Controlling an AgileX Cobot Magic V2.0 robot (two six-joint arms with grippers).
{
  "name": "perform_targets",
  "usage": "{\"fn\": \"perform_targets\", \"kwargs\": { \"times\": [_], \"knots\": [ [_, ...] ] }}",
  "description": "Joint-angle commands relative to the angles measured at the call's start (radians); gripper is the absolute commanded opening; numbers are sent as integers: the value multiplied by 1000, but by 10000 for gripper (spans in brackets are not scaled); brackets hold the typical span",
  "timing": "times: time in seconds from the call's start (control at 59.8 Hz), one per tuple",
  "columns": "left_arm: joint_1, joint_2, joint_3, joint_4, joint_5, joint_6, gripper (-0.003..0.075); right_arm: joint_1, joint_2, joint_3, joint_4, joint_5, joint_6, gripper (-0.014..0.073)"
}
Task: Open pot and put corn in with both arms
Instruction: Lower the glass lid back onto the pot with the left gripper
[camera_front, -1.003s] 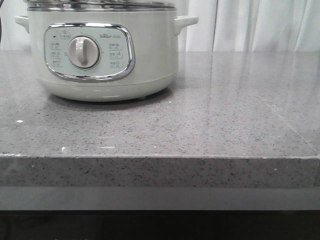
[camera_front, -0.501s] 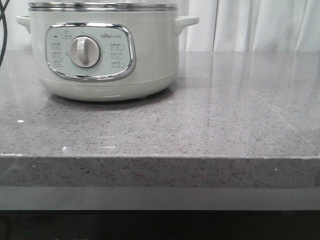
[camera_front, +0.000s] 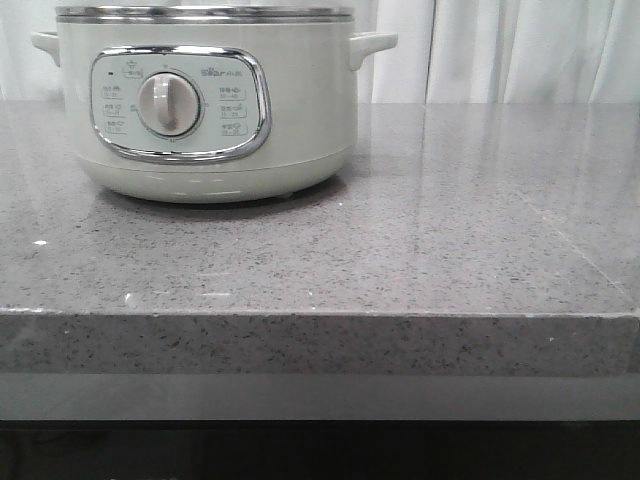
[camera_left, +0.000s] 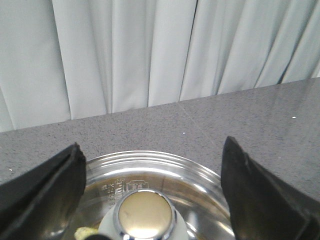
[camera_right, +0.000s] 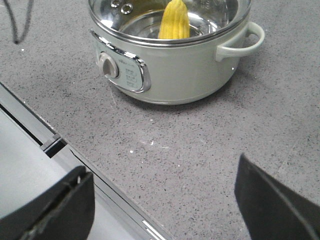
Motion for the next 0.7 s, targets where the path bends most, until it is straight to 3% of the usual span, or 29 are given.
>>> {"fn": "perform_targets", "kwargs": {
  "times": [0.0, 0.251, 0.685],
  "knots": [
    [-6, -132, -36, 8, 61, -5, 555, -4, -9, -27, -9, -65, -6, 593],
    [-6, -350, 1, 12, 408, -5, 554, -4, -9, -27, -10, -66, -6, 593],
    [-6, -706, 420, 5, 386, -5, 547, -4, -9, -27, -10, -63, -6, 593]
  ]
}}
